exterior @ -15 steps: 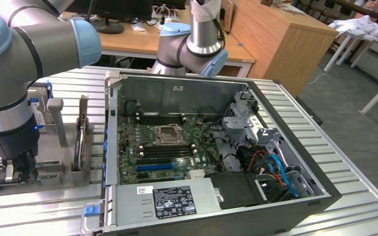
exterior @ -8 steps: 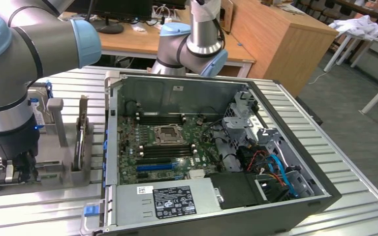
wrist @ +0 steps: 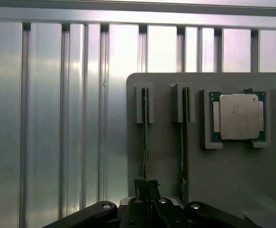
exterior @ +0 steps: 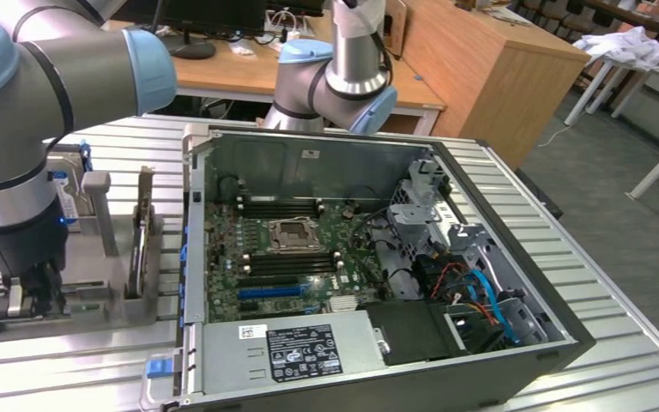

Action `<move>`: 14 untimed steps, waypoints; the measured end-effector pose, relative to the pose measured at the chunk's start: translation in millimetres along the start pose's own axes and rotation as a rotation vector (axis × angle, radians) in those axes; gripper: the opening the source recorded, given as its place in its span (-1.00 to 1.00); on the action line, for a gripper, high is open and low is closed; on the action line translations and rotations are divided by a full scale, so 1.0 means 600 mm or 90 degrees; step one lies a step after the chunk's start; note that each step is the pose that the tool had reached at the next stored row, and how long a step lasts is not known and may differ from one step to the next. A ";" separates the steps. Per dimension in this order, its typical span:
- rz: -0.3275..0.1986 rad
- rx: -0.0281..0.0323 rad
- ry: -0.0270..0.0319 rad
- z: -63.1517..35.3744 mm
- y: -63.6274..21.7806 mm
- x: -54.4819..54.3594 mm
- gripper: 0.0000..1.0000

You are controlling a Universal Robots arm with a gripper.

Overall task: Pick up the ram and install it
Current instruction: 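Pick up the ram and move it above insertion slot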

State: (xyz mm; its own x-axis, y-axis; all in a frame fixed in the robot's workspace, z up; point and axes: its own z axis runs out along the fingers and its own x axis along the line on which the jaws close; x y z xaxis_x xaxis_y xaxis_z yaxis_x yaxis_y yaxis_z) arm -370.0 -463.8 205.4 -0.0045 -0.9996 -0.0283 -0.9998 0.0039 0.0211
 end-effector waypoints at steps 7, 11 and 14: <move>0.000 -0.0001 0.0000 -0.015 0.000 0.000 -0.76; 0.000 0.0000 -0.0001 -0.016 0.000 0.000 -0.76; 0.000 0.0000 -0.0001 -0.016 0.000 0.000 -0.76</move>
State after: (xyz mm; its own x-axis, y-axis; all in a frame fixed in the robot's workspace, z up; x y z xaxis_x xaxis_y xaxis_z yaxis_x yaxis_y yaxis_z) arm -370.0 -464.2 215.3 -0.0045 -0.9996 -0.0285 -0.9998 0.0039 0.0210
